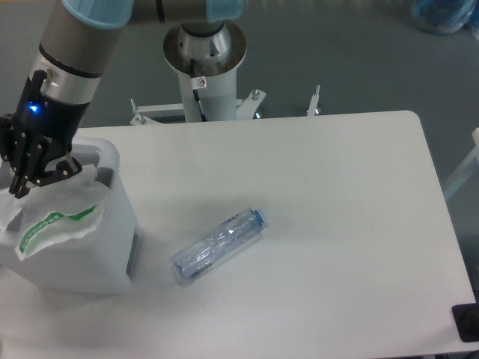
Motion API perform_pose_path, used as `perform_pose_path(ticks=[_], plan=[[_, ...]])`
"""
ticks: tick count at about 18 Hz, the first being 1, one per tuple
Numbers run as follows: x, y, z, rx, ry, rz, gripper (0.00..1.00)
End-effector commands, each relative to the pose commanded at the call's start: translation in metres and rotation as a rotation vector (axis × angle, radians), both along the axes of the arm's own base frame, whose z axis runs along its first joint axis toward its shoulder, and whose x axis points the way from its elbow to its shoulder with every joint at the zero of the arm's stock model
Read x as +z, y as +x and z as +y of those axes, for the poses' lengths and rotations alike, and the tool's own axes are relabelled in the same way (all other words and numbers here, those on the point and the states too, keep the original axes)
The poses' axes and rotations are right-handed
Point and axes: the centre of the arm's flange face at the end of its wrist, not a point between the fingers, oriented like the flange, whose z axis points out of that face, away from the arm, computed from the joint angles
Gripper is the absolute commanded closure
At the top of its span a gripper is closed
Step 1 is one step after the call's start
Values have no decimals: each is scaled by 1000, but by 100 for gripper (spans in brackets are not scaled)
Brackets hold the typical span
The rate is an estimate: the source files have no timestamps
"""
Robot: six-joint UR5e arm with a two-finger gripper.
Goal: Place the trash in the trash can
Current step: 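Lower the bag into the bin and open the gripper, then move the gripper over the clear water bottle and lower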
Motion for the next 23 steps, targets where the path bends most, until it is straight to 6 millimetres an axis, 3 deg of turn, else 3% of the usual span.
perform_pose_path(ticks=[7, 14, 18, 20, 23], plan=[[14, -9, -8, 18, 20, 17, 0], [6, -135, -49, 177, 25, 55, 0], [-37, -206, -61, 233, -22, 39, 0], [-74, -234, -59, 231, -63, 23, 0], [-127, -254, -55, 210, -120, -15, 0]])
